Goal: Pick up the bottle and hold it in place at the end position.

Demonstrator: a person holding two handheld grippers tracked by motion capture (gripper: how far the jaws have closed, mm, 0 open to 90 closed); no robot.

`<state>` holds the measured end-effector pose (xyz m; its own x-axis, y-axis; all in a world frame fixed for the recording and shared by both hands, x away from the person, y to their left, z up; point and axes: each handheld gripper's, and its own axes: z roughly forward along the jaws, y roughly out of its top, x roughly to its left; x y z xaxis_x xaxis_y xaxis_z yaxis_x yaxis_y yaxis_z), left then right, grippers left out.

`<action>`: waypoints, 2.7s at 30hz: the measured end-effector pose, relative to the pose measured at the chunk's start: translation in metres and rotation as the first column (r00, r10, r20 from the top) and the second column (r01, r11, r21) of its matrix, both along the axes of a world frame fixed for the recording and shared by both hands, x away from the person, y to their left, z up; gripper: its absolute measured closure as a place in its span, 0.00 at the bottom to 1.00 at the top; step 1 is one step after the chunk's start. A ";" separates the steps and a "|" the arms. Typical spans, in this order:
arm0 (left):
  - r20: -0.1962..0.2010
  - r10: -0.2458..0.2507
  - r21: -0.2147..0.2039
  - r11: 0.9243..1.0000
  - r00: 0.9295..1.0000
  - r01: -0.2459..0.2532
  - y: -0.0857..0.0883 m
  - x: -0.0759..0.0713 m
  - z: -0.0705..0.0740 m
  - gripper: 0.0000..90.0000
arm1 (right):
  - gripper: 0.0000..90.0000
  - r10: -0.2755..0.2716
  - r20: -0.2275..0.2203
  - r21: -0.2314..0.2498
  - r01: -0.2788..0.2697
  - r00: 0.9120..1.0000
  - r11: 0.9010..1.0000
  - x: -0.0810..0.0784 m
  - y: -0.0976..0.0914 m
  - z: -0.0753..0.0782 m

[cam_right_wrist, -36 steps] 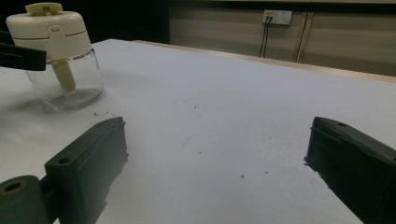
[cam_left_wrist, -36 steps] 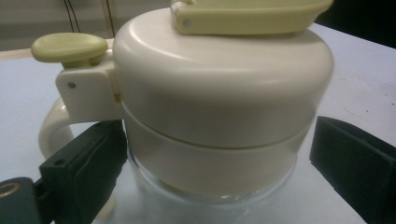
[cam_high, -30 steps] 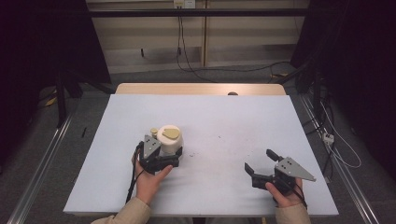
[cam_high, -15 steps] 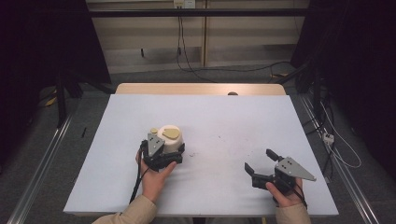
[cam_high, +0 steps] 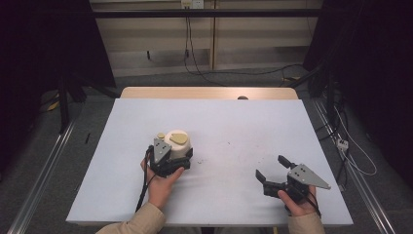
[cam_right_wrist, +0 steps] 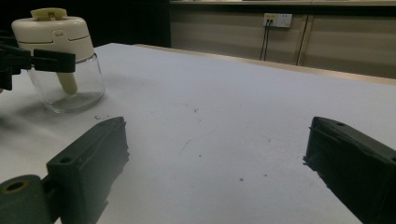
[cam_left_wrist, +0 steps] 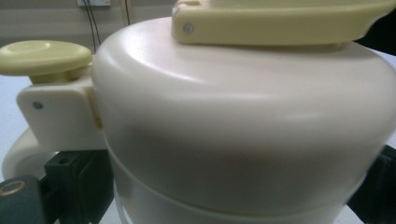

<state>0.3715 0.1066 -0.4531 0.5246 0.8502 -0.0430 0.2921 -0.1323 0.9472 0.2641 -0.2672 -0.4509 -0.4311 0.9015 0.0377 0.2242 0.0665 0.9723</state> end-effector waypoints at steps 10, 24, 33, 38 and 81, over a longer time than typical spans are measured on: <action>-0.006 -0.016 -0.025 1.000 1.000 0.015 0.000 0.000 0.003 0.06 | 0.06 0.002 0.003 0.004 -0.002 1.000 1.000 0.000 0.000 0.000; -0.007 -0.064 -0.046 0.997 0.998 0.064 -0.005 0.005 0.012 0.06 | 0.06 0.001 0.003 0.005 -0.001 1.000 1.000 0.000 0.000 0.000; -0.015 -0.084 -0.054 0.995 0.996 0.083 -0.008 0.008 0.015 0.06 | 0.05 -0.001 0.003 0.004 0.001 1.000 1.000 0.000 -0.001 0.000; -0.018 -0.092 -0.059 0.994 0.996 0.091 -0.010 0.010 0.017 0.06 | 0.05 -0.003 0.006 0.005 0.003 1.000 1.000 0.000 -0.002 0.000; -0.019 -0.145 -0.064 0.988 0.989 0.143 -0.032 0.028 0.020 0.06 | 0.05 -0.004 0.009 0.007 0.004 1.000 1.000 0.000 -0.003 0.000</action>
<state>0.3990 0.0741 -0.4334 0.6396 0.7611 -0.1079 0.2970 -0.1153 0.9479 0.2642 -0.2701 -0.4511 -0.4276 0.9031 0.0399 0.2156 0.0591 0.9747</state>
